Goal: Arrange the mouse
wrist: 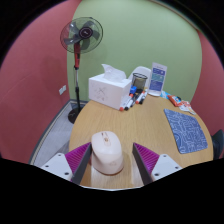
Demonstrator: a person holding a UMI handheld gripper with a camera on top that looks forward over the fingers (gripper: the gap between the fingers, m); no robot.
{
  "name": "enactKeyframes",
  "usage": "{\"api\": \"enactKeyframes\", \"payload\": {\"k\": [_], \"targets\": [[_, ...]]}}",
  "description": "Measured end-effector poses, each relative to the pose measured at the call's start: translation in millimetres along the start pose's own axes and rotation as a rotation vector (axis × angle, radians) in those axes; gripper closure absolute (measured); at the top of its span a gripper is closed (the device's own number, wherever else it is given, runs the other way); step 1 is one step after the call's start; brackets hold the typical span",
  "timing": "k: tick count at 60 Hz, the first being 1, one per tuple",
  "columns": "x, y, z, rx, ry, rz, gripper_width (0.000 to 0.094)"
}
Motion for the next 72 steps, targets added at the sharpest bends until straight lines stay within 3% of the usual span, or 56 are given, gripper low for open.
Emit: {"api": "enactKeyframes", "payload": {"k": [9,19,33,38,45,50,55,61,72], "targets": [[-16,-26,3,0.022,-0.071,-0.014,0.0136],[-12,-28,4,0.020,-0.122,0.004,0.0406],[-9,-23,10,0.041,-0.162,0.024,0.0559],[-20,-4,41,-0.025,-0.130,0.033,0.0559],[-58,44,125,-0.207,-0.112,0.056,0.0559],[-119,81,184,-0.358,-0.093,0.026,0.0558],[-197,96,218,-0.444,-0.117,-0.015,0.0560],[-292,76,199,-0.444,-0.144,-0.057,0.0562],[-383,-26,56,-0.192,-0.145,-0.065,0.0563]]}}
Point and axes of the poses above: the point between the fingertips, and its own axes, seen from behind it with the camera up: x to the left, z up, y backward, against the way the camera looks, the point moved 1 cm from there along y, backward, against the way the camera looks, and after that the axes turned 15 degrees about y, right-handed, at the moved point
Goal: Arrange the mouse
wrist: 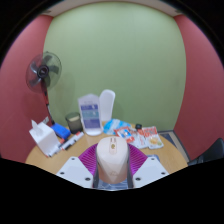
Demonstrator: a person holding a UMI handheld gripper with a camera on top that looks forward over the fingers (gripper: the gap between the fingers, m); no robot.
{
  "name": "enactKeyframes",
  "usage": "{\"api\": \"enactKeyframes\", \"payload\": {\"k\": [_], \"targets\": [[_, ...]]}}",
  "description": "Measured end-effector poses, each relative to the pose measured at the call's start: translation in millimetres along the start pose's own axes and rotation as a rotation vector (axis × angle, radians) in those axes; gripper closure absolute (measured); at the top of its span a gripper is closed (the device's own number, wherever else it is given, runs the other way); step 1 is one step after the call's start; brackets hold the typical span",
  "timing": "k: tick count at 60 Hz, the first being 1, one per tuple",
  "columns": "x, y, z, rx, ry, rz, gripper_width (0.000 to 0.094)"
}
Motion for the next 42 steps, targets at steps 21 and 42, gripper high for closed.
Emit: {"api": "enactKeyframes", "payload": {"k": [21,42], "targets": [[-8,-51,-147,0.219,0.022,0.092,0.0431],[-22,56,-84,0.166,0.069,-0.017,0.0093]]}}
Point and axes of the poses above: the point between the fingertips, and its own axes, seen from behind it with the camera up: x to the left, z up, y backward, against the way the camera looks, the point moved 1 cm from there along y, backward, against the way the camera looks, and after that the axes turned 15 degrees about y, right-handed, at the moved point
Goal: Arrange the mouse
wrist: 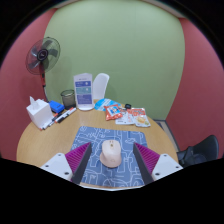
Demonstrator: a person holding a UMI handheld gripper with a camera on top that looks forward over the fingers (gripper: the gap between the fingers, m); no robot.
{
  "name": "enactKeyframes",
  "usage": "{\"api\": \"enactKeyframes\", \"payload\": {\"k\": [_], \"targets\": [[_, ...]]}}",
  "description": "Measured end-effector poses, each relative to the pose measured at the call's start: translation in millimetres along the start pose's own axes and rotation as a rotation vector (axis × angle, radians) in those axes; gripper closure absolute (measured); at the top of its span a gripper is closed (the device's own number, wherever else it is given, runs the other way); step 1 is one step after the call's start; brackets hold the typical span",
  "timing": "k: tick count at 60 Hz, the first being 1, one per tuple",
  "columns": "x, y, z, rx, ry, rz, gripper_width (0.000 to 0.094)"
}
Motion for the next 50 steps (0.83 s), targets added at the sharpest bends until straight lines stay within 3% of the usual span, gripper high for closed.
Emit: {"api": "enactKeyframes", "payload": {"k": [24,50], "targets": [[30,185,-6,-0.039,0.005,-0.149,0.0095],[40,258,-13,-0.073,0.019,-0.184,0.0096]]}}
Point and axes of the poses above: the point between the fingertips, and its own axes, seen from behind it with the camera up: x to the left, z up, y backward, against the way the camera looks, the point moved 1 cm from there along y, backward, against the way the camera looks, and after that the axes turned 15 degrees about y, right-handed, at the moved point
